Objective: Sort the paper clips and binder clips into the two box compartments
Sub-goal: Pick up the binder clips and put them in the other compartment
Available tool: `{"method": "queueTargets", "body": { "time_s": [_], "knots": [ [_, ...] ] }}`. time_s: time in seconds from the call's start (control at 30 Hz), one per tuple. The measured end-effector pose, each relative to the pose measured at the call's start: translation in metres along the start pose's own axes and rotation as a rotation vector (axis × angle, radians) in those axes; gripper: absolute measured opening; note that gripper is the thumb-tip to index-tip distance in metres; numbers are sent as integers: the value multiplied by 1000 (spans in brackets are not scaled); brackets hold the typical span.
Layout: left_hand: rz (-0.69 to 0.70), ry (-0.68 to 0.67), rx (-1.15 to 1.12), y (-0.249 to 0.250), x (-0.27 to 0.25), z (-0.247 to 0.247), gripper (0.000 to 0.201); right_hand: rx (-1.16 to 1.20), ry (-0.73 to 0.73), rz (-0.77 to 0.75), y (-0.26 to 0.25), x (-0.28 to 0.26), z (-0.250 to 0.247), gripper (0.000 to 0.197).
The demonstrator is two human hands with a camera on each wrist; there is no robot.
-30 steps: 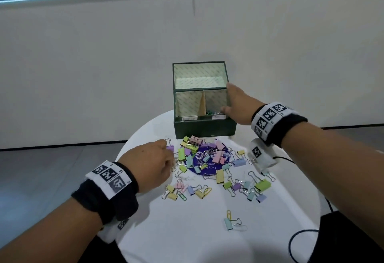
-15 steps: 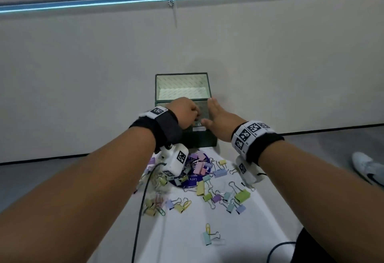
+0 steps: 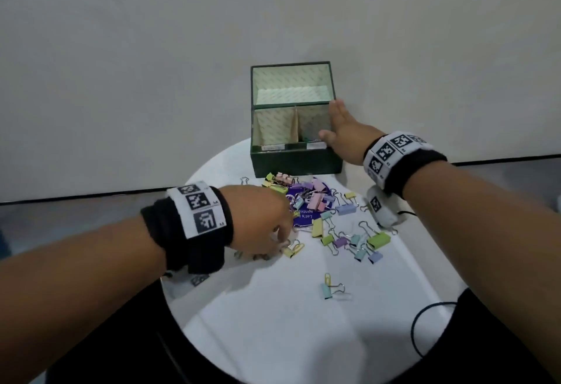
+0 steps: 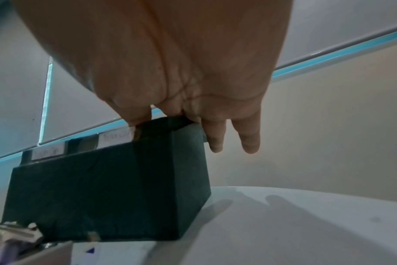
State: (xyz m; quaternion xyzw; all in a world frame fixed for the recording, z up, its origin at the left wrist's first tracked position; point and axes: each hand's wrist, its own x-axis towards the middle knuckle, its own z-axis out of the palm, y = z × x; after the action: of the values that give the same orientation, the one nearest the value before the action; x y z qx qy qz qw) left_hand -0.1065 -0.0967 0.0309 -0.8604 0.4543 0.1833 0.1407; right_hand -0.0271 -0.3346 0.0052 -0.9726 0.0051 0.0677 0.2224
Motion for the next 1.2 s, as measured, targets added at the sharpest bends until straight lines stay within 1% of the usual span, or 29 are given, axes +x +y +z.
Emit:
{"method": "queueTargets", "body": {
  "time_s": [0.03, 0.1, 0.17, 0.3, 0.4, 0.5, 0.63, 0.67, 0.7, 0.77, 0.8, 0.83, 0.9, 0.93, 0.97, 1.0, 1.07, 1.1, 1.2],
  "knots": [
    [-3, -3, 33, 1, -1, 5, 25, -7, 2, 1, 0, 0, 0, 74],
    [-16, 18, 14, -2, -6, 10, 30, -15, -1, 4, 0, -1, 0, 74],
    [-21, 25, -38, -10, -12, 16, 35, -16, -1, 13, 1, 0, -1, 74],
    [-68, -15, -193, -25, -23, 22, 49, -28, 9, 22, 1, 0, -2, 74],
    [-91, 5, -253, -36, -29, 27, 50, -108, 9, 30, -2, -1, -6, 72],
    [-115, 31, -297, -44, -33, 32, 47, -246, 9, -16, -14, -6, -21, 59],
    [-126, 65, -357, -48, -35, 37, 37, -386, 14, -62, -31, -14, -34, 55],
    [-126, 76, -354, -48, -35, 38, 34, -419, 36, -83, -37, -19, -33, 51],
    [-125, 87, -346, -47, -35, 38, 31, -433, 79, -127, -44, -27, -31, 45],
    [-121, 112, -311, -46, -34, 41, 33, -420, 149, -285, -58, -51, -22, 24],
    [-115, 136, -285, -45, -35, 42, 37, -401, 122, -371, -66, -65, -15, 12],
    [-95, 174, -262, -43, -35, 44, 40, -383, 41, -444, -72, -79, -7, 4],
    [-48, 233, -259, -36, -35, 45, 41, -400, -172, -522, -80, -100, 11, 7],
    [-46, 232, -259, -32, -34, 43, 41, -434, -253, -526, -84, -106, 20, 10],
    [-50, 221, -233, -28, -33, 42, 39, -470, -303, -514, -86, -110, 29, 16],
    [-43, 209, -188, -24, -32, 41, 36, -498, -325, -492, -88, -112, 37, 22],
    [22, 211, -99, -16, -29, 39, 25, -546, -319, -447, -90, -113, 51, 34],
    [46, 207, -76, -13, -28, 40, 21, -560, -311, -445, -89, -112, 55, 35],
    [33, 179, -78, -8, -31, 41, 20, -520, -318, -460, -87, -111, 59, 20]
  ]
}}
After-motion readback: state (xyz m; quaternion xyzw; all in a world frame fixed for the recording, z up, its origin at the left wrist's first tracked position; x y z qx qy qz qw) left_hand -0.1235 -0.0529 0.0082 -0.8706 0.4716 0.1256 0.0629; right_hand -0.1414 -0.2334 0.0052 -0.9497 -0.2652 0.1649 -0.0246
